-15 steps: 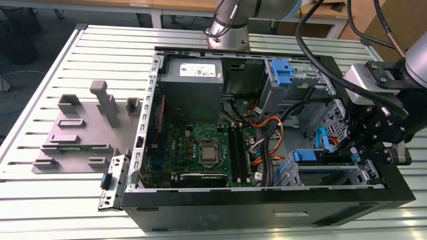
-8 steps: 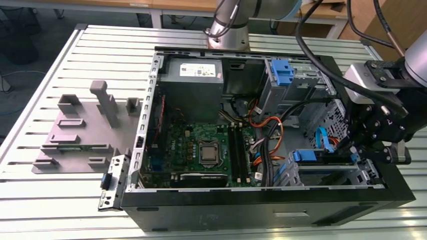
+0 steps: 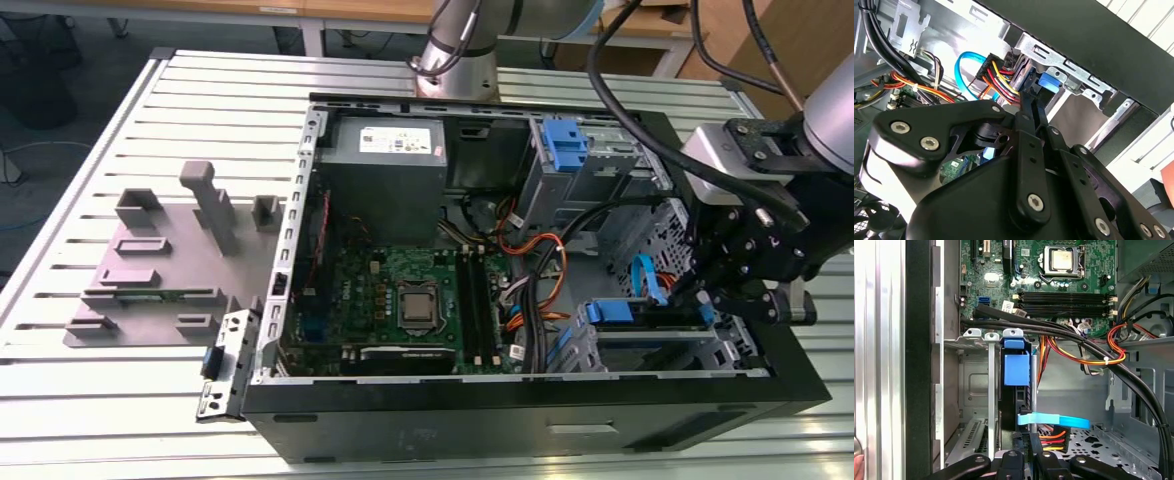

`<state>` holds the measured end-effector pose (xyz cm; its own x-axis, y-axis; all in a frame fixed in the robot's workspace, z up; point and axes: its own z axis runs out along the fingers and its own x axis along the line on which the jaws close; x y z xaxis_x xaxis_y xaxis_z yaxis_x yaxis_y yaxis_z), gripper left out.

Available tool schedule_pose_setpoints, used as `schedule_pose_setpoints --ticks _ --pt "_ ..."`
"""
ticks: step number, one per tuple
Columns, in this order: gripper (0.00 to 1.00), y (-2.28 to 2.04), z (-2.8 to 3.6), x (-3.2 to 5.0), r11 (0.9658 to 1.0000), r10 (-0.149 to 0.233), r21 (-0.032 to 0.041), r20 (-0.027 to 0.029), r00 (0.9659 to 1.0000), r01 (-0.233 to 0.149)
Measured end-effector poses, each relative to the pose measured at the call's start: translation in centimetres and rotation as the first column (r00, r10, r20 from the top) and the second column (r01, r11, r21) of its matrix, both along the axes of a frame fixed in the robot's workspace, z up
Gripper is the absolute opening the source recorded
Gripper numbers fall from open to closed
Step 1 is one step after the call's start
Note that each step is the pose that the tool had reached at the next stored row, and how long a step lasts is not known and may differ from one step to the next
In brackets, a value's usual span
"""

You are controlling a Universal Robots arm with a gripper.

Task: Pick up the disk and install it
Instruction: 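Insert the second disk wire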

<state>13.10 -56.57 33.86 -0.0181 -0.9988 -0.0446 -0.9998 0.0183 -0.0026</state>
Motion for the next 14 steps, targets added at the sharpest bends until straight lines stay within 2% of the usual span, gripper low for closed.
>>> schedule_pose_setpoints --ticks 9,14 --pt "0.16 -0.02 -0.09 -0.18 1.0000 0.000 0.0001 0.0003 1.0000 0.000" --pt "0.16 -0.02 -0.49 -0.19 1.0000 0.000 0.0001 0.0004 1.0000 0.000"
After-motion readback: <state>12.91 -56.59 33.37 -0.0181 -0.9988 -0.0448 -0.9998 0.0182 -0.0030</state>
